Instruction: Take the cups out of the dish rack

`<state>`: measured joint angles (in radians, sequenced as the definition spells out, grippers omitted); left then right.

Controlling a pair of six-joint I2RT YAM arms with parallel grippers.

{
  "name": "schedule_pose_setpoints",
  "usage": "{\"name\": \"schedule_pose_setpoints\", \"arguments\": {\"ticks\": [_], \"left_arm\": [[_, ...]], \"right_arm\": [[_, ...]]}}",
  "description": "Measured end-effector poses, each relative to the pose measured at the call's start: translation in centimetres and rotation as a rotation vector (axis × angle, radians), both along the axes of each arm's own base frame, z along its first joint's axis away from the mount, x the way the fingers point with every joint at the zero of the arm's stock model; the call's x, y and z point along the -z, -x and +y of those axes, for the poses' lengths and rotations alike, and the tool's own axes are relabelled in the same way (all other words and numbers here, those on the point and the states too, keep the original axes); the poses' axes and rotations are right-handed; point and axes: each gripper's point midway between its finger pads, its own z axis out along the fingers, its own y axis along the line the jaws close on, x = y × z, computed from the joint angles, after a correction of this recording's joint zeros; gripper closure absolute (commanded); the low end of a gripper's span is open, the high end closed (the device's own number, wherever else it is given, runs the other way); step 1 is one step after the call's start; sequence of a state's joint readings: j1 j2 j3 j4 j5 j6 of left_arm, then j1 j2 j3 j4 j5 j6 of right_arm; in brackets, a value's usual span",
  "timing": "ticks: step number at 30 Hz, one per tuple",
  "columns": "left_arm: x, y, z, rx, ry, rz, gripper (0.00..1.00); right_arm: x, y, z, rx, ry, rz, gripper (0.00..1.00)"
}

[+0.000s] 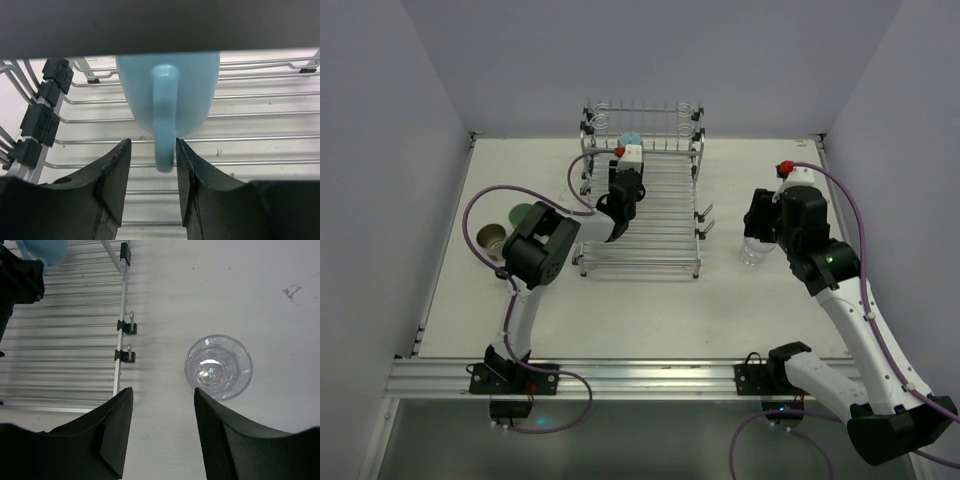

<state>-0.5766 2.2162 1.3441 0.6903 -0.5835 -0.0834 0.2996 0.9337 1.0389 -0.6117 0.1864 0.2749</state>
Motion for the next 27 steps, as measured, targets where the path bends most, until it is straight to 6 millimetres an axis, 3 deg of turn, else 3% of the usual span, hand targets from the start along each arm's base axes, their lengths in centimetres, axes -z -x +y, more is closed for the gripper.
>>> {"name": "schedule_pose_setpoints", "arguments": {"ticks": [3,4,7,17,27], "left_arm": [[0.0,0.0,0.0,-0.001,-0.001,0.000,0.76],[0.0,0.0,0.0,-0.001,-0.001,0.000,0.88],[0.0,0.0,0.2,-0.005,-0.013,-0.001,1.00],[0.3,0.4,0.7,-0.020,-0.005,-0.023,1.00],[0.4,2.2,2.1,-0.043,0.007,-0.049,1.00]], "right_arm": [[0.0,0.0,0.0,0.000,0.000,0.000,0.45],[0.0,0.0,0.0,0.000,0.000,0.000,0.45],[0.0,0.0,0.0,0.000,0.000,0.000,0.45],[0.0,0.0,0.0,0.000,0.000,0.000,0.45],[0.1,0.0,0.1,-0.004,-0.002,0.002,0.45]]}}
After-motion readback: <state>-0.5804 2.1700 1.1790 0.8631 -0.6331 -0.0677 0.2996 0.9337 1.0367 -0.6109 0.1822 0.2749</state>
